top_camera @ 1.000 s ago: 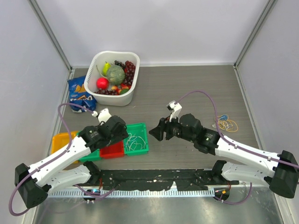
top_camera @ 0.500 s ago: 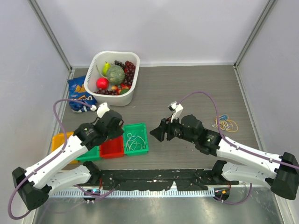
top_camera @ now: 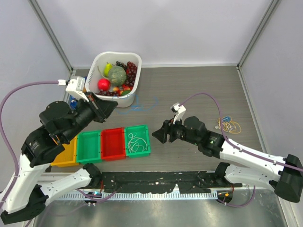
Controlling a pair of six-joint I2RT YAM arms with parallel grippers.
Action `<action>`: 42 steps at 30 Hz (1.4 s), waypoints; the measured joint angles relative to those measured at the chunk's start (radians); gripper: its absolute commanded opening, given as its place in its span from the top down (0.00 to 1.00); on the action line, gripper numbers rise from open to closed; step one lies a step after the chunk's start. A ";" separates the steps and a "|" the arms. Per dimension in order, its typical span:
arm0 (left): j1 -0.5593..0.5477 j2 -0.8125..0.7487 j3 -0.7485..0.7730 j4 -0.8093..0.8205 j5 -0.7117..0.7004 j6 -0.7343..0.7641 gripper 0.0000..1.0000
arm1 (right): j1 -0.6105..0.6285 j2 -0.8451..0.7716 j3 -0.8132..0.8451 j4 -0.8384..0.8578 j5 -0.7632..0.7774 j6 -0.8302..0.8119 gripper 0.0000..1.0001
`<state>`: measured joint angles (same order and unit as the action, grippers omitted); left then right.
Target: Untangle the cables
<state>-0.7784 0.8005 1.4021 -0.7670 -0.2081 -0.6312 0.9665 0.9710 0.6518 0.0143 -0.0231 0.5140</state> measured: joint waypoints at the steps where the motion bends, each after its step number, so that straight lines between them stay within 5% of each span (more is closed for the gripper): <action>1: 0.000 0.009 0.023 0.001 0.012 0.014 1.00 | 0.000 0.001 0.000 0.000 0.000 0.000 0.38; 42: 0.000 -0.199 -0.186 -0.147 0.026 -0.172 1.00 | -0.009 0.094 0.000 0.051 -0.019 0.005 0.39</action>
<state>-0.7784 0.6018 1.2163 -0.9142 -0.1825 -0.8036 0.9573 1.0653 0.6514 0.0650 -0.0422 0.5190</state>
